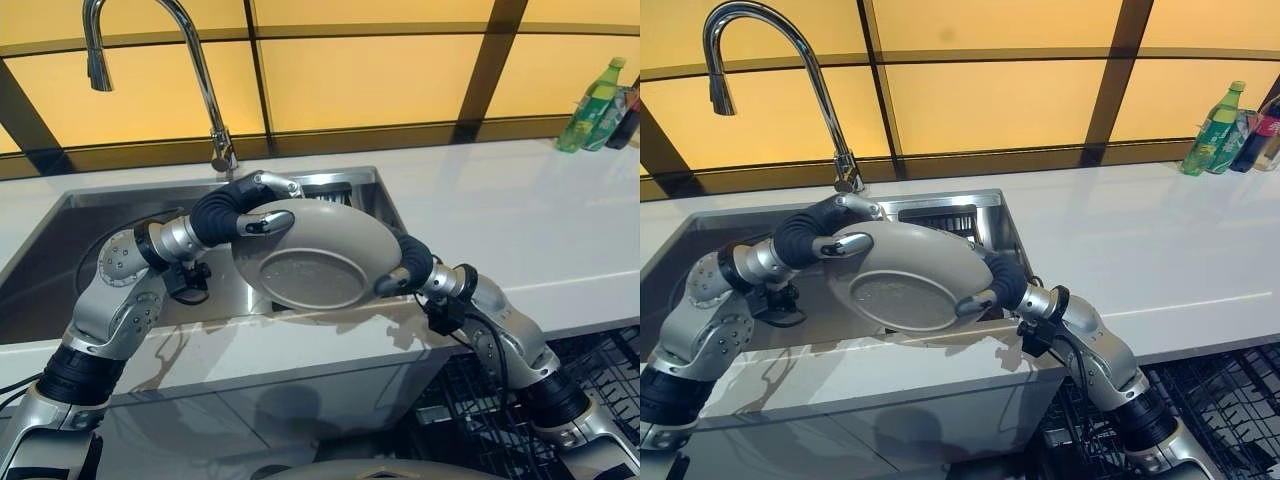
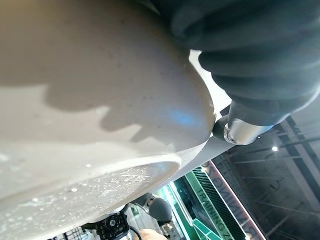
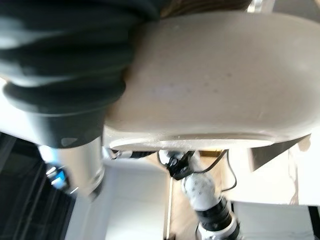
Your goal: Pick up plates and place into dishwasher.
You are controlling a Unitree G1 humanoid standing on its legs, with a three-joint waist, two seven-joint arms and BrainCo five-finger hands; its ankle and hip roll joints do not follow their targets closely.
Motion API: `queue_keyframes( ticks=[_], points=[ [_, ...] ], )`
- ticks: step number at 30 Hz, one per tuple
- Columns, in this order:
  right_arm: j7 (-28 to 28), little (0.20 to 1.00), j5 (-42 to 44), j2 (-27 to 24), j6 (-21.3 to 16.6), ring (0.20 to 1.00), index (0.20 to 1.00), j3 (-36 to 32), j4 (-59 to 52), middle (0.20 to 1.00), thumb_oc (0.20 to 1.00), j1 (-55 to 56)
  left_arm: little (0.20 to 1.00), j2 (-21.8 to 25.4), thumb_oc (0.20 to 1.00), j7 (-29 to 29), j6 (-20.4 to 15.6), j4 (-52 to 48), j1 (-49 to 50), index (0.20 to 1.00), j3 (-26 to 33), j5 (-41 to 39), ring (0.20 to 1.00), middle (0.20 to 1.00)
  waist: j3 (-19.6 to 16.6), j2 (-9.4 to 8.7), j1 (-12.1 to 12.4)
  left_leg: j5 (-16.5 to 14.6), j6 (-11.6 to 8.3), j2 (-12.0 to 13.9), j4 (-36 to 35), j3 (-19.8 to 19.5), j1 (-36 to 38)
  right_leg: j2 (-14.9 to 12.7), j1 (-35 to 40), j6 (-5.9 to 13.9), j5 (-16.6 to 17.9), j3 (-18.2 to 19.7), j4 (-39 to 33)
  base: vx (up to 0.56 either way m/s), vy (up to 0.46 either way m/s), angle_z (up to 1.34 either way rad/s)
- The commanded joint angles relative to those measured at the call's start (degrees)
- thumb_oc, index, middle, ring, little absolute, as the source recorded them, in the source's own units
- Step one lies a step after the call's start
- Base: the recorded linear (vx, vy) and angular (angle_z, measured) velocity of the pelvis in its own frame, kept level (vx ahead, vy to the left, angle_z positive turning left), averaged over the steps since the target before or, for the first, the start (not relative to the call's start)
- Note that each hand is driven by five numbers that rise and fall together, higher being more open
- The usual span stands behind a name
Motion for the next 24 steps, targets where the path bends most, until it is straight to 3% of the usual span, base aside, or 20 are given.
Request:
queue_keyframes(
  ticks=[1, 14, 20, 21, 22, 24],
  points=[
    [-1.7, 0.2, -0.8, 1.8, 0.4, 0.2, 0.2, 2.1, -3.6, 0.2, 0.2, -2.5, 0.2, -2.7, 0.2, 1.9, -3.2, 1.3, -3.2, 0.2, -2.2, -0.4, 0.2, 0.2, -3.8, -1.46, -0.2, -6.1, -1.02, 0.0, 4.8, -3.7, -3.6, -4.8, -2.0, 3.52, -2.8, 0.9, 4.0, 0.0, 0.006, -0.04],
    [-3.9, 0.2, -2.9, 0.7, 2.0, 0.2, 0.2, 2.2, -2.9, 0.2, 0.2, -2.2, 0.2, -3.5, 0.2, 3.1, -2.9, 1.1, -3.5, 0.2, -2.3, -0.2, 0.2, 0.2, -3.9, -1.67, -0.7, -5.9, -1.15, 0.3, 4.4, -2.9, -3.2, -4.4, -1.7, 3.14, -3.2, 1.0, 4.0, 0.0, 0.001, 0.0],
    [-4.8, 0.2, -7.3, 0.1, 0.9, 0.2, 0.2, 2.3, -2.9, 0.2, 0.2, -1.8, 0.225, -3.1, 0.225, 5.9, -3.3, 0.5, -1.4, 0.225, -0.1, 0.1, 0.225, 0.225, -4.0, -1.79, -1.5, -5.7, -0.99, 0.7, 3.9, -1.8, -2.8, -3.3, -1.8, 2.47, -3.4, 2.1, 3.8, 0.0, 0.0, 0.0],
    [-5.2, 0.2, -7.4, -0.1, 0.9, 0.2, 0.2, 2.1, -3.2, 0.2, 0.2, -1.8, 0.52, -3.1, 0.52, 6.6, -3.2, 0.4, -0.8, 0.52, 0.6, 0.2, 0.52, 0.52, -4.1, -1.79, -1.6, -5.7, -0.97, 0.8, 3.8, -1.6, -2.7, -3.1, -1.7, 2.36, -3.5, 2.3, 3.7, -0.02, 0.002, -0.06],
    [-6.2, 0.2, -7.2, -0.5, 1.1, 0.2, 0.2, 1.5, -3.7, 0.2, 0.2, -1.6, 1.0, -3.3, 1.0, 8.2, -3.2, 0.0, 0.2, 1.0, 1.7, 0.0, 1.0, 1.0, -4.2, -1.79, -1.9, -5.6, -0.92, 1.0, 3.7, -1.3, -2.6, -2.8, -1.7, 2.18, -3.6, 2.7, 3.6, -0.01, -0.004, -0.08],
    [-7.2, 0.2, -7.6, -0.5, 1.2, 0.2, 0.2, 0.3, -4.0, 0.2, 0.2, -1.0, 1.0, -4.0, 1.0, 10.5, -3.5, -0.3, 1.7, 1.0, 3.5, -0.5, 1.0, 1.0, -4.3, -1.84, -2.1, -5.6, -0.84, 1.2, 3.7, -0.9, -2.6, -2.4, -1.6, 1.86, -3.8, 3.4, 3.4, -0.02, -0.015, -0.09]
  ],
)
